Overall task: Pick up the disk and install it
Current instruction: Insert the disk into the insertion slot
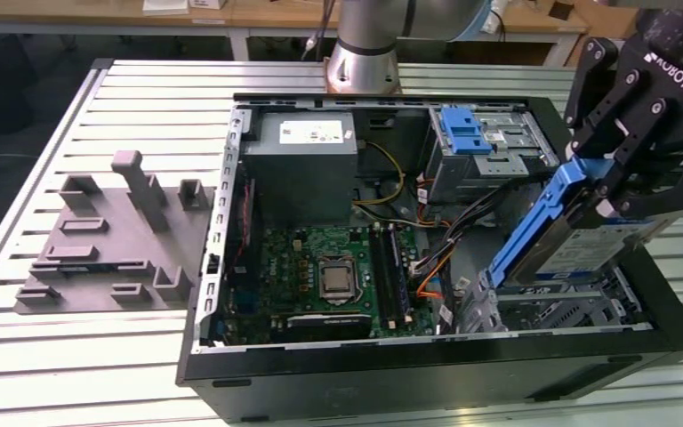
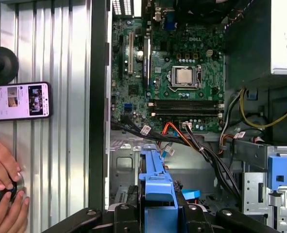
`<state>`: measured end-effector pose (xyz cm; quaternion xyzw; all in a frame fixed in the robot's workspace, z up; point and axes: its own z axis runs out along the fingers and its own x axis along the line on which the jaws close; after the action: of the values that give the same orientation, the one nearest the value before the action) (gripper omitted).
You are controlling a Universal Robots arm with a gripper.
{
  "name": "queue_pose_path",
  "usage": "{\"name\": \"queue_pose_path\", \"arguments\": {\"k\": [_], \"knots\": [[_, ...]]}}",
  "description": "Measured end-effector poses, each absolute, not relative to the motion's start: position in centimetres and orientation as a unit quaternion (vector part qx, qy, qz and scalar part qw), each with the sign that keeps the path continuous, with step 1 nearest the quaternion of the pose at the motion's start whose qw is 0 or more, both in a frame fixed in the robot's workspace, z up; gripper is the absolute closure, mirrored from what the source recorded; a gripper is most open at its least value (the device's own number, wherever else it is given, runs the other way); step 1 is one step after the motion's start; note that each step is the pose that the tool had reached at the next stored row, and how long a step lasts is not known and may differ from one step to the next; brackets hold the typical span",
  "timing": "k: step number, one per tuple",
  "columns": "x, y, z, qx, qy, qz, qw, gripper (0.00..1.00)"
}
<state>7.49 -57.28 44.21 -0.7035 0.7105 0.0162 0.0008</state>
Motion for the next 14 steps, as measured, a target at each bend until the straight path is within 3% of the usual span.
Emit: {"name": "queue_pose_path", "arguments": {"k": [14], "knots": [[7.6, -57.2, 42.7, -0.703, 0.711, 0.016, 0.001, 0.64]]}}
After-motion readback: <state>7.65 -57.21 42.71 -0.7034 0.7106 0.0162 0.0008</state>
